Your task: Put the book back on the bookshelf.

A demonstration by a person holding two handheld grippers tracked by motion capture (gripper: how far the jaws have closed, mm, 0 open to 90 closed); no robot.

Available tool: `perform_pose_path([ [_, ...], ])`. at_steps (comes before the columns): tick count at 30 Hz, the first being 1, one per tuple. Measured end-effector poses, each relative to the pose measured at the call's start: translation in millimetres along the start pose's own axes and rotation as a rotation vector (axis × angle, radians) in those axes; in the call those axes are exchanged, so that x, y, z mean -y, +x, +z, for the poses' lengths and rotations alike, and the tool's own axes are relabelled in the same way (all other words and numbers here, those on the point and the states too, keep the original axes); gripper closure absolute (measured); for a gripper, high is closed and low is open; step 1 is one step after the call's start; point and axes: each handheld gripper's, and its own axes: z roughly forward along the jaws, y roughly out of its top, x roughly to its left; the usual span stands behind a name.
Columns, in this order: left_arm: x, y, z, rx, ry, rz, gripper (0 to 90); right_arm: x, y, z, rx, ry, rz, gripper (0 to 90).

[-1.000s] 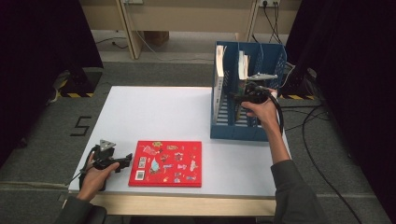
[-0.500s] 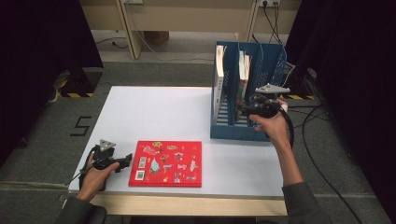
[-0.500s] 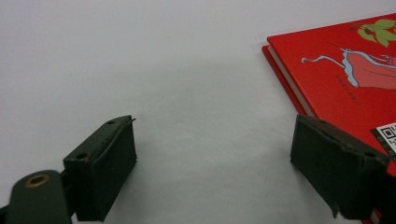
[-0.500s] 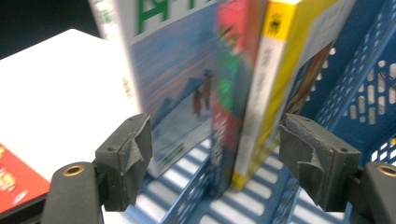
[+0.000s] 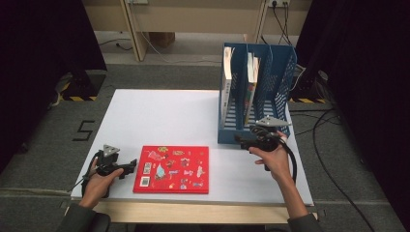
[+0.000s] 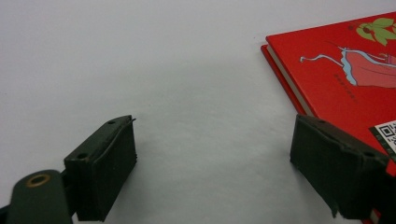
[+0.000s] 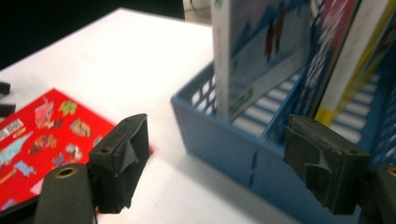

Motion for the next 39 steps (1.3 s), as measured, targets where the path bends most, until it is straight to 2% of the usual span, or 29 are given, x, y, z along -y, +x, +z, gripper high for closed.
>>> perform_pose_path([
  [4, 0.1, -0.2, 0.1, -0.002, -0.002, 0.000, 13.5, 15.6, 5.6, 8.3, -0.044, 0.025, 0.027, 18.8],
  [7, 0.1, -0.3, -0.1, 0.000, -0.001, 0.001, 13.5, 24.0, 10.0, 13.0, -0.037, 0.044, 0.010, 17.9],
  [9, 0.1, -0.2, -0.1, 0.000, -0.001, 0.001, 13.6, 29.9, 13.2, 17.0, -0.037, 0.064, 0.015, 16.9],
  [14, 0.1, -2.1, -0.2, -0.007, -0.003, 0.009, 14.1, 43.3, 25.2, 24.6, -0.072, 0.111, 0.006, 16.4],
  [16, 0.2, -3.7, -0.7, 0.008, -0.001, 0.008, 15.1, 48.3, 30.5, 27.0, -0.096, 0.130, -0.010, 16.5],
  [18, 0.2, -8.2, -1.8, 0.024, 0.010, 0.028, 14.4, 52.8, 36.1, 29.0, -0.109, 0.148, -0.008, 16.5],
  [21, 0.0, -12.3, -4.9, 0.029, 0.012, 0.035, 23.6, 58.2, 43.0, 31.9, -0.145, 0.164, -0.004, 16.6],
  [26, 0.1, -15.6, -6.8, 0.038, 0.011, 0.033, 29.1, 65.8, 50.4, 38.6, -0.172, 0.195, 0.008, 17.1],
  [29, -0.3, -21.9, -9.1, 0.054, 0.014, 0.060, 41.0, 68.5, 52.2, 41.3, -0.176, 0.205, 0.015, 17.3],
  [33, 0.0, -30.1, -9.6, 0.082, 0.019, 0.081, 40.8, 70.1, 53.5, 43.4, -0.179, 0.214, 0.010, 17.5],
  [39, -0.1, -49.2, -10.7, 0.111, 0.021, 0.119, 46.2, 71.7, 52.0, 42.6, -0.184, 0.218, 0.053, 18.2],
])
